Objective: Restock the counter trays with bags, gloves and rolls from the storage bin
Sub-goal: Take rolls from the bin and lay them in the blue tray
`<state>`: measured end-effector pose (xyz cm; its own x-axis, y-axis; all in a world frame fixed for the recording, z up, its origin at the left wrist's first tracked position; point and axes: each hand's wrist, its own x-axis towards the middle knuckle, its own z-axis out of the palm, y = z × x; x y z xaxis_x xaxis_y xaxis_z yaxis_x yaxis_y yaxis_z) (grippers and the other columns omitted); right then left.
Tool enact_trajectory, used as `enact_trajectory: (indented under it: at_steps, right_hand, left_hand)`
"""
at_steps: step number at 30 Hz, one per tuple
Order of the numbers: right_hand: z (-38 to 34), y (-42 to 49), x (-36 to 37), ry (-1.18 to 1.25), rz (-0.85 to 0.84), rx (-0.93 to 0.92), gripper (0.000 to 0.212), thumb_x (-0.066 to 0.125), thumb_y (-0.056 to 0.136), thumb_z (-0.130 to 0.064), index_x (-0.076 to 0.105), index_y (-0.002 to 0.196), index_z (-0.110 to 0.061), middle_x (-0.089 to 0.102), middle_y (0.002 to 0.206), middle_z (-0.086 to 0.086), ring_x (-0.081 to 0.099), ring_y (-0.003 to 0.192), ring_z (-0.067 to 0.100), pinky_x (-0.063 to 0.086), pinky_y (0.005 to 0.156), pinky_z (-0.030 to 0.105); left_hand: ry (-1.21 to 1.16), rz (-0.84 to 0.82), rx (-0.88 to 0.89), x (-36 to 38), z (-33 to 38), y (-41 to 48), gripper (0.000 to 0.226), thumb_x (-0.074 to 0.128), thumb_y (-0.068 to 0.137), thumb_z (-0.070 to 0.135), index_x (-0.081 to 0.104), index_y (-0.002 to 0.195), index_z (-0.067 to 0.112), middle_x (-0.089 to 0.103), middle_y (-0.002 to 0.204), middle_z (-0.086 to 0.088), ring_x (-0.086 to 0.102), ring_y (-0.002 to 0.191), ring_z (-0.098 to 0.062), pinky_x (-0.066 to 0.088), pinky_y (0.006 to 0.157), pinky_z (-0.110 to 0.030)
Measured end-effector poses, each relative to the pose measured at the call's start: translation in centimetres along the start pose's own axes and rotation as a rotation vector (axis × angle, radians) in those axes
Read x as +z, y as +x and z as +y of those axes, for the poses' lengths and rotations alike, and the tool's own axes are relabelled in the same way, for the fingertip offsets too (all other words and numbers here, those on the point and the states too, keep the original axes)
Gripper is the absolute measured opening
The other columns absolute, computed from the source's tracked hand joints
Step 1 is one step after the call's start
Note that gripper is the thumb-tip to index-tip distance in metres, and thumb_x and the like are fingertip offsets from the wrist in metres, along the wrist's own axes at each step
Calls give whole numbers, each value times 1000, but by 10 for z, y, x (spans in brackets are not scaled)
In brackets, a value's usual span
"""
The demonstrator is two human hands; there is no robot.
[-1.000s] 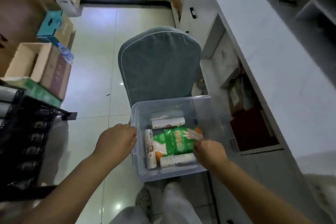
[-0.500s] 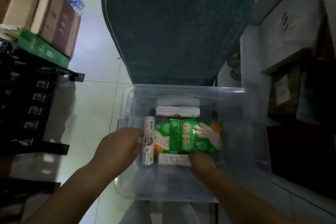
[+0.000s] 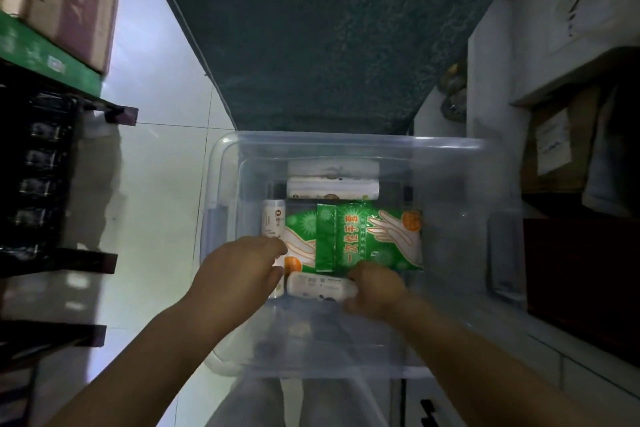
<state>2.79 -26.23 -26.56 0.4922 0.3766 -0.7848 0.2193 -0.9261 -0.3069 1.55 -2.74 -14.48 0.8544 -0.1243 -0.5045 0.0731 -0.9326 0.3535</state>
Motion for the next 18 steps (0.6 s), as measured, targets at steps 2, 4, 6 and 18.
enact_trajectory:
  at_steps: [2,4,6,18]
  right_hand:
    - [-5,-15,-15,64,47,-32,44,67,69,-50,66,101,-20,65,104,6,62,92,25,49,70,31]
    - [-10,-29,-34,123,68,-75,44,63,67,-52,67,98,-21,65,99,4,61,86,23,45,65,28]
    - [-18,-42,-56,247,66,-101,44,61,65,-52,67,93,-19,67,93,4,61,81,22,48,64,31]
    - [-2,19,-92,994,293,52,25,58,88,-34,69,92,-12,68,92,4,60,83,12,44,73,21]
  left_hand:
    - [-6,-30,23,-1,3,-1,31,55,88,33,59,117,27,67,112,3,60,99,-19,51,78,-33]
    - [24,-55,86,-2,7,-1,34,60,84,28,59,117,24,65,112,0,57,102,-22,48,79,-33]
    - [58,-57,155,-5,11,2,41,69,76,25,60,115,20,64,111,-2,56,103,-24,46,82,-34]
    - [343,-18,122,-33,-2,27,54,87,45,31,64,92,17,69,83,-6,63,72,-23,50,63,-33]
